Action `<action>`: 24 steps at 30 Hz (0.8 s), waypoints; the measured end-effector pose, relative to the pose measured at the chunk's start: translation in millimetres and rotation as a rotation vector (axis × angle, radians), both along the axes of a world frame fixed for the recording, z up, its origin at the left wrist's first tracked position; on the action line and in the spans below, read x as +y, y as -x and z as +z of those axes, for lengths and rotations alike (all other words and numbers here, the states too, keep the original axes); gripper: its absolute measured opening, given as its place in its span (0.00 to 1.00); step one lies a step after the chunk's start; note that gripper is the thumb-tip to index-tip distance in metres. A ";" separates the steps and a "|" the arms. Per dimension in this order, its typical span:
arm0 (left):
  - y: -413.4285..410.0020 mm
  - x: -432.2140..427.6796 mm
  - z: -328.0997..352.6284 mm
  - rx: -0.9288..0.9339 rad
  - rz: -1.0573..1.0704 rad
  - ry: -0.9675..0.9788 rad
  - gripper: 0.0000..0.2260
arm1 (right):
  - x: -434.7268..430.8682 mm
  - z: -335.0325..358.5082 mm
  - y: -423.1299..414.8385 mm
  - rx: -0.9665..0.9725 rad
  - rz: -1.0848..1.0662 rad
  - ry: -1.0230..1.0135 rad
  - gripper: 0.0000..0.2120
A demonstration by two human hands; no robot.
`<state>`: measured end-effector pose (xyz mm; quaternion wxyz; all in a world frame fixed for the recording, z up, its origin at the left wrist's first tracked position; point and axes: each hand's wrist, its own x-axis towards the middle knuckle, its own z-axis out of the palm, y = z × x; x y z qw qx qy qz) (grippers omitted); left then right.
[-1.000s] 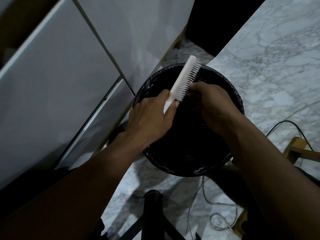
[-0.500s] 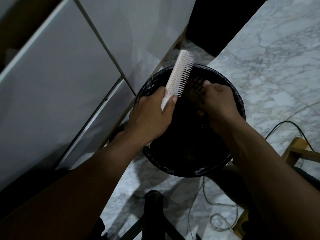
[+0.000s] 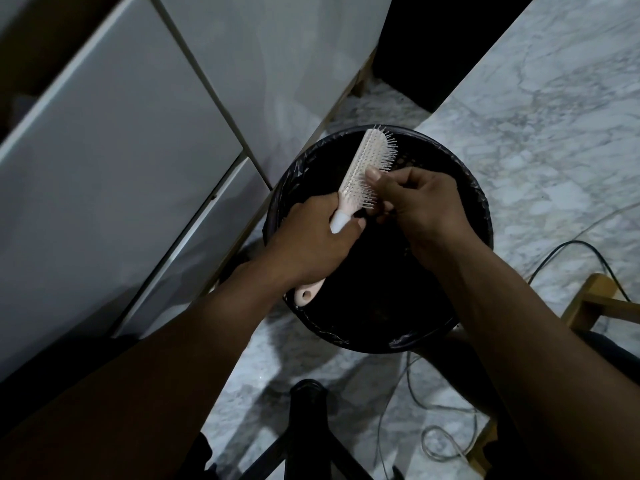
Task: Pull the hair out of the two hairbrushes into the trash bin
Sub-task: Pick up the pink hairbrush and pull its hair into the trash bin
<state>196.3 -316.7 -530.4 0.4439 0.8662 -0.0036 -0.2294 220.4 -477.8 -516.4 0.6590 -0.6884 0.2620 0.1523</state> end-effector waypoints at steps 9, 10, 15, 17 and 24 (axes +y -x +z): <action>-5.0 1.6 -3.1 0.108 0.098 0.029 0.11 | 3.9 4.9 -7.1 0.236 -0.304 -0.208 0.13; -4.8 1.6 -3.1 0.116 0.088 0.033 0.10 | 2.8 6.5 -7.3 0.259 -0.254 -0.149 0.16; -1.1 -2.3 -1.0 0.200 -0.005 0.190 0.08 | 11.3 8.5 5.8 0.166 0.095 0.130 0.27; -0.7 -1.3 -1.8 0.214 -0.003 0.210 0.07 | 11.5 5.1 5.6 0.089 0.121 0.157 0.25; -5.1 0.1 0.8 0.315 0.105 0.321 0.07 | 12.9 0.9 -1.2 0.236 -0.092 -0.260 0.22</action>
